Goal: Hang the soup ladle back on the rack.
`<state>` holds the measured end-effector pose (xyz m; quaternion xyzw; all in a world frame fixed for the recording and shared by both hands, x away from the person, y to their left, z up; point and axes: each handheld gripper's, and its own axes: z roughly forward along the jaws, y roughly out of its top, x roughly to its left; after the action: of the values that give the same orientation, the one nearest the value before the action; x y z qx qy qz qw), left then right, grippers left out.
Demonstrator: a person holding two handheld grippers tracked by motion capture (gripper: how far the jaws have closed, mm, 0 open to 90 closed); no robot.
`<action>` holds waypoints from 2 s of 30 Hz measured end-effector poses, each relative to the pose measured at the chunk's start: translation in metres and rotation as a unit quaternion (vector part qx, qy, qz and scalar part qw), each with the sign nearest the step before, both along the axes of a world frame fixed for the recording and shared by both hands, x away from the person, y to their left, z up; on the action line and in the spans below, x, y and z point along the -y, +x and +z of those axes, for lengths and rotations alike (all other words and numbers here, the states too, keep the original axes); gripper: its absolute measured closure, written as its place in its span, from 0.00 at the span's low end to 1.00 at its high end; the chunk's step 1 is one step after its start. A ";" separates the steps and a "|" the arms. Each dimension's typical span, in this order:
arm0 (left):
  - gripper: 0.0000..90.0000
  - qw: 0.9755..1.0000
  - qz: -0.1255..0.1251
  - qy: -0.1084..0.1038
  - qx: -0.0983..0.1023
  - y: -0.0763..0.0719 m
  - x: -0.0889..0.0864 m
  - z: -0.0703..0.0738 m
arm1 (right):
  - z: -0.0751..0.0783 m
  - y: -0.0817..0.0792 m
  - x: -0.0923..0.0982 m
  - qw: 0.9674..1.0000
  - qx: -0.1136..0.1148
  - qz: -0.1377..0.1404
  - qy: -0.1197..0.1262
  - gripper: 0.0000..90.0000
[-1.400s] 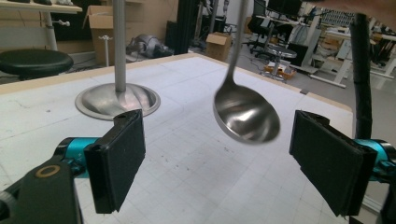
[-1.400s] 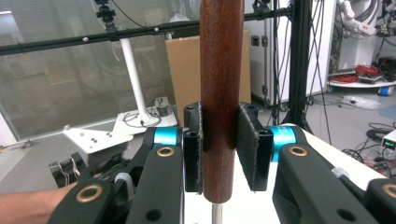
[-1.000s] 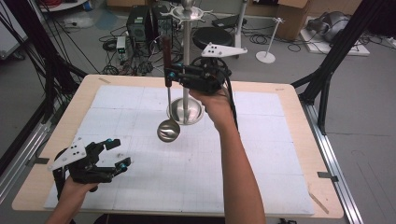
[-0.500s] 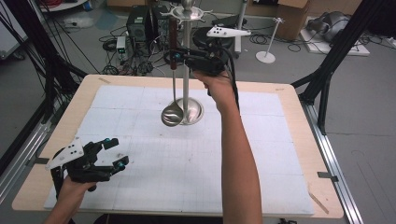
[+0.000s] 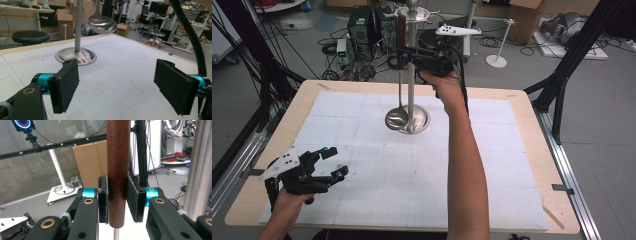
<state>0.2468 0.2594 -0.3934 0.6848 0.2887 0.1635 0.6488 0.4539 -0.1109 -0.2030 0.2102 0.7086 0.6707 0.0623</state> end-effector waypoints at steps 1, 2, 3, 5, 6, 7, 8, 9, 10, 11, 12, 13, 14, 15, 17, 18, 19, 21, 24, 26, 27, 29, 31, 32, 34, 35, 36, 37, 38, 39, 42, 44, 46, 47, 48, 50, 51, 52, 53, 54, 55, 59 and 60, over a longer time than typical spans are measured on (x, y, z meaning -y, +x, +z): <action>0.23 1.000 -0.001 0.000 0.000 0.000 0.000 0.000 | 0.000 0.001 0.000 1.000 0.000 -0.002 -0.002 0.81; 0.23 1.000 0.001 0.001 -0.001 0.000 -0.001 0.000 | 0.001 0.002 -0.001 1.000 -0.001 -0.003 -0.005 0.81; 0.23 1.000 0.001 -0.001 -0.001 0.000 -0.001 0.000 | 0.001 0.004 -0.001 1.000 -0.002 -0.003 -0.008 0.81; 0.23 1.000 0.000 -0.001 -0.001 0.000 -0.001 0.000 | 0.002 0.005 -0.002 1.000 -0.002 -0.004 -0.008 0.81; 0.23 1.000 0.000 -0.001 -0.002 0.000 -0.001 0.000 | 0.002 0.006 -0.002 1.000 -0.002 -0.005 -0.006 0.81; 0.23 1.000 0.001 -0.001 -0.002 0.000 -0.001 0.000 | 0.001 0.007 -0.001 1.000 -0.004 -0.008 -0.006 0.81; 0.23 1.000 0.001 -0.001 -0.002 0.000 -0.001 0.000 | 0.000 0.008 -0.001 1.000 -0.005 -0.010 -0.006 0.81; 0.23 1.000 0.001 -0.001 -0.002 0.000 -0.002 0.000 | 0.000 0.009 -0.001 1.000 -0.007 -0.014 -0.006 0.81; 0.23 1.000 0.000 -0.001 -0.002 0.000 -0.002 0.000 | -0.001 0.009 0.000 1.000 -0.008 -0.016 -0.008 0.81; 0.23 1.000 0.000 -0.001 -0.002 0.000 -0.002 0.000 | -0.002 0.010 0.000 1.000 -0.010 -0.018 -0.009 0.81; 0.23 1.000 0.002 -0.003 -0.002 0.000 -0.003 0.000 | -0.002 0.011 -0.001 1.000 -0.011 -0.019 -0.013 0.81; 0.23 1.000 0.002 -0.003 -0.002 0.000 -0.003 0.000 | -0.003 0.011 -0.002 1.000 -0.012 -0.020 -0.016 0.81; 0.23 1.000 0.001 -0.003 -0.002 0.000 -0.003 0.000 | -0.003 0.011 -0.002 1.000 -0.012 -0.020 -0.018 0.81; 0.23 1.000 0.002 -0.003 -0.002 0.000 -0.003 0.000 | -0.003 0.011 -0.003 1.000 -0.011 -0.019 -0.020 0.81; 0.23 1.000 0.004 -0.004 -0.002 0.000 -0.004 0.000 | -0.004 0.009 -0.005 0.999 -0.011 -0.019 -0.024 0.81; 0.23 1.000 0.004 -0.003 -0.001 0.000 -0.004 0.000 | -0.004 0.009 -0.005 0.999 -0.012 -0.020 -0.024 0.80; 0.23 1.000 0.004 -0.004 -0.001 0.000 -0.004 0.000 | -0.003 0.007 -0.006 0.999 -0.012 -0.024 -0.027 0.80; 0.23 1.000 0.005 -0.004 -0.001 0.000 -0.004 0.000 | -0.002 0.005 -0.007 0.999 -0.010 -0.027 -0.032 0.75; 0.23 1.000 0.007 -0.001 -0.001 0.001 -0.004 0.000 | 0.003 -0.003 -0.005 0.998 -0.008 -0.048 -0.030 0.65; 0.23 1.000 0.007 0.000 0.000 0.001 -0.004 0.000 | 0.005 -0.010 -0.001 0.997 -0.003 -0.062 -0.042 0.61; 0.23 1.000 0.008 0.000 0.000 0.001 -0.004 0.000 | 0.006 -0.013 0.001 0.996 -0.002 -0.070 -0.047 0.59; 0.23 1.000 0.011 0.002 -0.001 0.001 -0.004 -0.001 | 0.004 -0.022 0.007 0.996 0.004 -0.076 -0.050 0.58; 0.23 1.000 0.014 0.000 -0.002 0.002 -0.005 -0.001 | 0.000 -0.029 0.013 0.995 0.004 -0.084 -0.052 0.56; 0.23 1.000 0.016 0.000 -0.003 0.002 -0.005 -0.002 | -0.003 -0.033 0.016 0.994 0.001 -0.089 -0.057 0.54; 0.23 1.000 0.020 -0.003 -0.006 0.002 -0.007 -0.003 | -0.010 -0.045 0.025 0.993 0.005 -0.099 -0.061 0.52; 0.23 1.000 0.021 -0.003 -0.007 0.002 -0.007 -0.003 | -0.014 -0.050 0.028 0.993 0.005 -0.103 -0.064 0.49; 0.23 1.000 0.021 -0.003 -0.007 0.002 -0.007 -0.003 | -0.019 -0.056 0.032 0.991 0.008 -0.112 -0.068 0.47; 0.23 1.000 0.022 -0.003 -0.009 0.002 -0.008 -0.003 | -0.022 -0.061 0.035 0.991 0.008 -0.116 -0.070 0.45; 0.23 1.000 0.023 -0.005 -0.009 0.002 -0.007 -0.004 | -0.028 -0.068 0.040 0.990 0.008 -0.124 -0.073 0.42; 0.23 1.000 0.022 -0.004 -0.009 0.001 -0.008 -0.004 | -0.033 -0.074 0.044 0.988 0.007 -0.131 -0.077 0.39; 0.23 1.000 0.023 -0.008 -0.011 0.001 -0.007 -0.004 | -0.046 -0.088 0.055 0.985 0.005 -0.147 -0.089 0.32; 0.23 1.000 0.024 -0.008 -0.012 0.000 -0.006 -0.004 | -0.055 -0.100 0.063 0.983 0.004 -0.158 -0.096 0.29; 0.23 1.000 0.023 -0.007 -0.013 0.000 -0.005 -0.004 | -0.064 -0.112 0.070 0.980 0.006 -0.167 -0.108 0.27; 0.23 1.000 0.023 -0.007 -0.012 0.000 -0.005 -0.004 | -0.070 -0.119 0.074 0.978 0.008 -0.170 -0.117 0.27; 0.23 1.000 0.024 -0.006 -0.012 0.000 -0.005 -0.004 | -0.074 -0.124 0.077 0.978 0.010 -0.171 -0.122 0.27; 0.23 0.999 0.027 -0.010 -0.013 0.000 -0.004 -0.004 | -0.080 -0.135 0.083 0.976 0.011 -0.176 -0.127 0.26; 0.23 1.000 0.028 -0.009 -0.011 0.001 -0.004 -0.004 | -0.086 -0.143 0.086 0.975 0.015 -0.182 -0.127 0.26; 0.23 0.999 0.028 -0.009 -0.012 0.001 -0.005 -0.004 | -0.089 -0.147 0.088 0.975 0.020 -0.182 -0.128 0.26; 0.23 0.999 0.028 -0.010 -0.012 0.001 -0.005 -0.004 | -0.095 -0.156 0.092 0.974 0.021 -0.185 -0.128 0.26; 0.23 0.999 0.029 -0.011 -0.011 0.001 -0.005 -0.004 | -0.101 -0.162 0.095 0.974 0.022 -0.187 -0.128 0.26; 0.23 0.999 0.029 -0.013 -0.012 0.001 -0.005 -0.004 | -0.105 -0.167 0.098 0.973 0.023 -0.191 -0.128 0.26; 0.23 0.999 0.032 -0.016 -0.011 0.001 -0.003 -0.004 | -0.131 -0.187 0.113 0.972 0.013 -0.206 -0.114 0.26; 0.23 0.999 0.031 -0.016 -0.010 0.000 -0.002 -0.005 | -0.136 -0.192 0.116 0.971 0.011 -0.211 -0.114 0.25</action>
<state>0.2473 0.2619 -0.3979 0.6668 0.3188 0.1716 0.6514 0.2619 -0.2267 -0.3392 0.3393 0.7192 0.5593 0.2342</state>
